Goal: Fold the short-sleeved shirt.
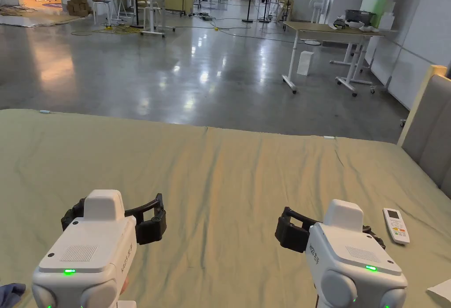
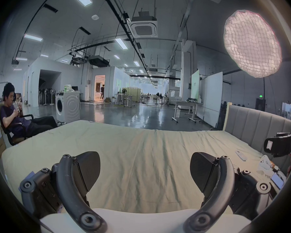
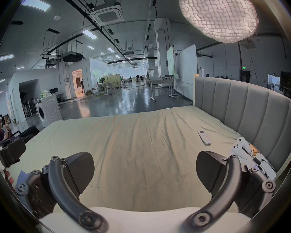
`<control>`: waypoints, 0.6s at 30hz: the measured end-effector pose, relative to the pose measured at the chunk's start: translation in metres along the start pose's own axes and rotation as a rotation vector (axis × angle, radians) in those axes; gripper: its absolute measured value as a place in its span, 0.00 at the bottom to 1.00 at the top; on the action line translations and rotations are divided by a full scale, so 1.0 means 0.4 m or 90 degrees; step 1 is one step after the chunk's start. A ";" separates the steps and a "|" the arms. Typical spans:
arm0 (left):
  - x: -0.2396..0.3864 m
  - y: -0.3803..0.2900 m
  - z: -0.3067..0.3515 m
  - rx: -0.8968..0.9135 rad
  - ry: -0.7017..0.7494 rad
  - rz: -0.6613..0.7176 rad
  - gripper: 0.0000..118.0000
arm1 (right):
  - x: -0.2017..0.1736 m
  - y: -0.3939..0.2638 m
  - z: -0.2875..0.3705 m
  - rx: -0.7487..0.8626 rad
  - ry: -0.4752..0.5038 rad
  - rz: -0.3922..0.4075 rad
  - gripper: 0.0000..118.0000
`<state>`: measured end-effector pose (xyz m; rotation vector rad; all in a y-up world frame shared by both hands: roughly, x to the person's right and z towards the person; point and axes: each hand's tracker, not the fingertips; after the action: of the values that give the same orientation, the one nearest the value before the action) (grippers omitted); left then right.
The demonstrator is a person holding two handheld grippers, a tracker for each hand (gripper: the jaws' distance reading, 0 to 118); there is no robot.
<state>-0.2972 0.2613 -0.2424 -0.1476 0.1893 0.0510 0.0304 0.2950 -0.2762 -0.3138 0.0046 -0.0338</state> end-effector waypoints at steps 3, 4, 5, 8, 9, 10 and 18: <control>0.012 0.002 0.010 -0.011 -0.012 -0.005 0.91 | 0.001 0.008 0.004 -0.030 -0.003 -0.029 1.00; 0.012 0.001 0.012 -0.015 -0.019 0.001 0.91 | 0.001 -0.003 0.003 -0.078 -0.001 -0.073 1.00; 0.012 0.000 0.013 -0.018 -0.026 0.008 0.91 | 0.001 0.006 0.004 -0.052 -0.005 -0.047 1.00; 0.015 0.001 0.016 -0.023 -0.030 0.012 0.91 | 0.002 0.002 -0.003 -0.043 -0.002 -0.039 1.00; 0.018 0.000 0.017 -0.024 -0.029 0.009 0.91 | 0.003 0.003 -0.004 -0.044 -0.004 -0.038 1.00; 0.016 -0.002 0.012 -0.026 -0.026 0.003 0.91 | 0.003 0.004 -0.005 -0.045 -0.006 -0.037 1.00; 0.020 0.000 0.017 -0.034 -0.025 0.003 0.91 | 0.000 -0.007 -0.017 -0.054 -0.005 -0.005 1.00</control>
<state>-0.2879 0.2626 -0.2375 -0.1987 0.1491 0.0629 0.0302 0.2902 -0.2819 -0.3984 -0.0024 -0.0409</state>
